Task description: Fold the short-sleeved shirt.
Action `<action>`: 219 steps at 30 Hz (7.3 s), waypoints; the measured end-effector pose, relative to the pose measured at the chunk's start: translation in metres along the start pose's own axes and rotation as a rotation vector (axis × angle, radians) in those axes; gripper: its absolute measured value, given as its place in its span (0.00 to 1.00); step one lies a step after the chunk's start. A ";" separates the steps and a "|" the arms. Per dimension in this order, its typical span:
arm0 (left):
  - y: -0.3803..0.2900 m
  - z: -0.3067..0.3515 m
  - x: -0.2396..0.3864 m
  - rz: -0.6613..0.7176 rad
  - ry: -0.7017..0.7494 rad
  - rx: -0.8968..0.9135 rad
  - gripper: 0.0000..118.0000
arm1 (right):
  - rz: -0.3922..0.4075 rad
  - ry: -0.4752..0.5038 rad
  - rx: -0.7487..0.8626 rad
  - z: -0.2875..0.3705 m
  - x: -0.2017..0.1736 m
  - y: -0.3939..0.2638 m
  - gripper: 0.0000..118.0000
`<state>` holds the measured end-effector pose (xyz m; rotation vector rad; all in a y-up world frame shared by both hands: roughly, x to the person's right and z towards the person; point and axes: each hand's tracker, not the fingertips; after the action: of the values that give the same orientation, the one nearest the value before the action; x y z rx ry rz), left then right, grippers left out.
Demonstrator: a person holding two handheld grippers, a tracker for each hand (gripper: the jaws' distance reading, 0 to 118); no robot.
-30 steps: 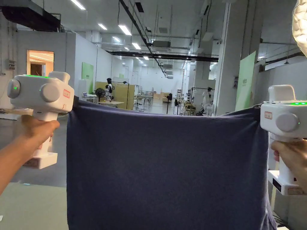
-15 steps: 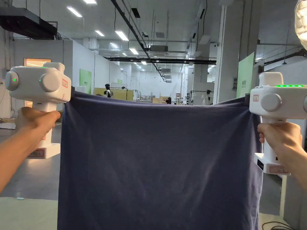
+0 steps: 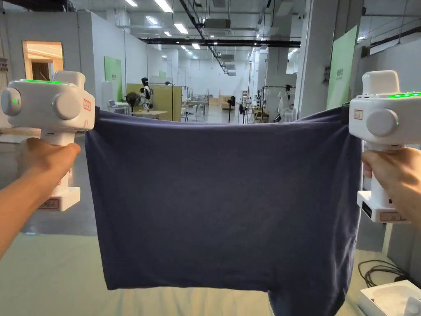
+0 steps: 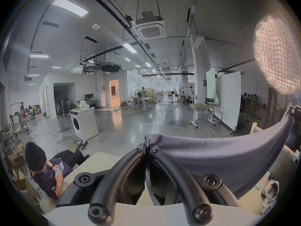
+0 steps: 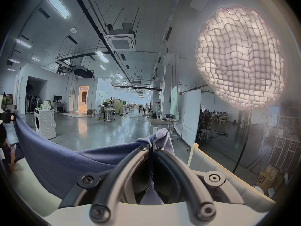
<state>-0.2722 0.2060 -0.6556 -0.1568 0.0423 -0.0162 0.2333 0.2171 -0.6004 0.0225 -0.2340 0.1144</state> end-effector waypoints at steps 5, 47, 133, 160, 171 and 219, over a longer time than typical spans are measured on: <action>-0.063 0.010 -0.005 0.019 -0.025 -0.067 0.03 | 0.019 0.012 -0.056 0.030 -0.001 -0.057 0.01; -0.522 0.302 -0.029 -0.140 -0.113 -0.886 0.03 | 0.167 0.099 -0.859 0.406 0.015 -0.477 0.02; -0.472 -0.103 0.042 -0.213 -0.179 -0.906 0.03 | 0.030 0.138 -0.925 -0.008 -0.026 -0.488 0.58; -0.420 -0.066 0.030 -0.133 -0.152 -0.750 0.03 | 0.005 0.144 -0.850 -0.021 -0.027 -0.461 0.00; -0.302 0.021 0.011 -0.058 -0.151 -0.517 0.03 | -0.007 0.124 -0.509 0.065 0.000 -0.306 0.00; 0.001 0.013 -0.009 -0.010 -0.013 -0.038 0.03 | -0.047 0.014 -0.018 0.008 -0.007 0.003 0.00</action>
<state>-0.2812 0.2091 -0.6430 -0.1954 0.0285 -0.0245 0.2247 0.2194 -0.5939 0.0095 -0.2203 0.0656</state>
